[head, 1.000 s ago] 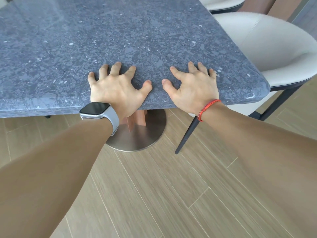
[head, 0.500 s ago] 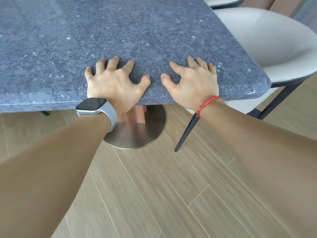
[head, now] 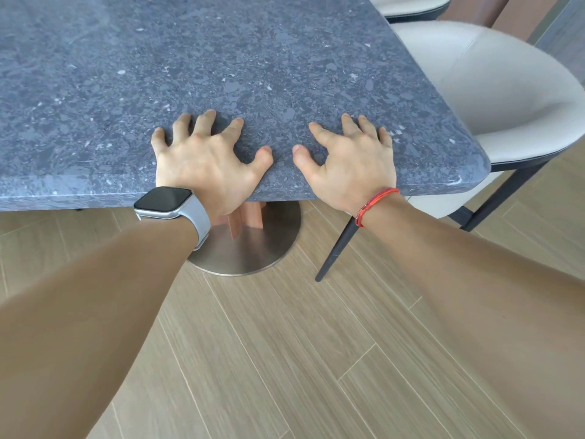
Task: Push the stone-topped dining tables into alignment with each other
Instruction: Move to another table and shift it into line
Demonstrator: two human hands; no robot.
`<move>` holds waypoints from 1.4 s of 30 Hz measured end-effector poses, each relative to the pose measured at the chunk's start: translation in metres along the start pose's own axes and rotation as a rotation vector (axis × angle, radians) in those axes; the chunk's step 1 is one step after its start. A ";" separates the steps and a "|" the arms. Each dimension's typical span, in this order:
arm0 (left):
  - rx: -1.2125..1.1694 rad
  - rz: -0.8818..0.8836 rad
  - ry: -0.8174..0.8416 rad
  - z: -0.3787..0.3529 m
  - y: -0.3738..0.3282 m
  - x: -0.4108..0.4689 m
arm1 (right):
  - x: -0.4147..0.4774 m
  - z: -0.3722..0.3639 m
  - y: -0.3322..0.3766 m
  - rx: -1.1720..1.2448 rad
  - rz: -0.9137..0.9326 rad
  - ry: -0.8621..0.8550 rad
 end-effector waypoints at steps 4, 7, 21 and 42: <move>0.004 -0.003 0.002 0.000 -0.002 -0.002 | 0.000 0.000 -0.002 0.003 0.009 -0.021; -0.004 0.004 0.006 0.000 0.000 -0.001 | -0.001 0.000 -0.001 0.018 0.006 -0.026; -0.037 0.031 0.039 -0.002 0.001 -0.003 | -0.004 -0.003 -0.001 0.041 -0.004 -0.042; -0.074 0.014 0.042 0.003 0.002 -0.003 | -0.002 0.000 0.000 0.002 0.012 -0.026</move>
Point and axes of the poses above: each hand's wrist, its own x-axis towards the middle knuckle, its own z-axis out of the back of the hand, y = z × x, the point moved 3 cm from there along x, towards the middle knuckle, and after that the axes turned 8 degrees about x, right-handed, at the moved point
